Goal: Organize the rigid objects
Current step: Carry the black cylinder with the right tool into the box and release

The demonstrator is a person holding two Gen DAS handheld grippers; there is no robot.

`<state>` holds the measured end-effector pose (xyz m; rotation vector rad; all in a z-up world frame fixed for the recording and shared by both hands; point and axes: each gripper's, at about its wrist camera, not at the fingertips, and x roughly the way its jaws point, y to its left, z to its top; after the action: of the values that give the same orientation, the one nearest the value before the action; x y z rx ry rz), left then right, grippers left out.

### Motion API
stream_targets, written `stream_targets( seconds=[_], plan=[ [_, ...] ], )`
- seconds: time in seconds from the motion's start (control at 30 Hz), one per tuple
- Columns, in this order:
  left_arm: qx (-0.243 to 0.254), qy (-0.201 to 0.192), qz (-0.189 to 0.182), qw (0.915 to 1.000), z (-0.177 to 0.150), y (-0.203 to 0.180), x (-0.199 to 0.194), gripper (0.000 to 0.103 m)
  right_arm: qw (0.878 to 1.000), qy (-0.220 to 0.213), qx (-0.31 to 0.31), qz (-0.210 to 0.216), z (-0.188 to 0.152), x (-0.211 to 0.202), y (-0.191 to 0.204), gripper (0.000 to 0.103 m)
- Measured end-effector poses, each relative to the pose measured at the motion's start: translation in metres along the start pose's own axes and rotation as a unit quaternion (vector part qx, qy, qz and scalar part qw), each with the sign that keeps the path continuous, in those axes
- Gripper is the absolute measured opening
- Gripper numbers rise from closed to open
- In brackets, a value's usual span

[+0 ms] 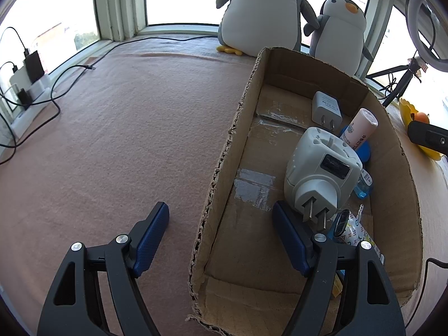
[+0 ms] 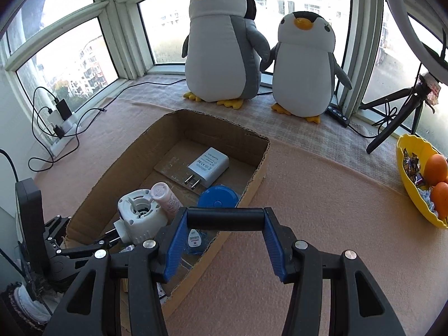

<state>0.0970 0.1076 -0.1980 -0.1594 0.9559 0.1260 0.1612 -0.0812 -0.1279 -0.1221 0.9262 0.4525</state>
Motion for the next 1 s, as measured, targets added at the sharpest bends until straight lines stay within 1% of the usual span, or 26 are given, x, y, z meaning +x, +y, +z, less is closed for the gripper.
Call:
stream_targets(
  seconds=[0.37, 0.73, 0.83, 1.0],
  plan=[
    [0.000, 0.000, 0.000, 1.0000, 0.000, 0.000, 0.000, 0.077, 0.999, 0.014, -0.034, 0.026, -0.003, 0.007, 0.038, 0.048],
    [0.000, -0.001, 0.000, 1.0000, 0.000, -0.001, 0.000, 0.078, 0.998, 0.028, -0.045, 0.035, -0.014, 0.011, 0.050, 0.048],
    [0.000, -0.001, 0.000, 1.0000, 0.000, -0.001, 0.000, 0.078, 0.998, 0.032, -0.045, 0.041, -0.014, 0.011, 0.051, 0.050],
    [0.001, -0.001, 0.001, 1.0000, 0.002, -0.002, 0.000, 0.078, 0.998, 0.030, -0.042, 0.040, -0.014, 0.010, 0.050, 0.054]
  ],
)
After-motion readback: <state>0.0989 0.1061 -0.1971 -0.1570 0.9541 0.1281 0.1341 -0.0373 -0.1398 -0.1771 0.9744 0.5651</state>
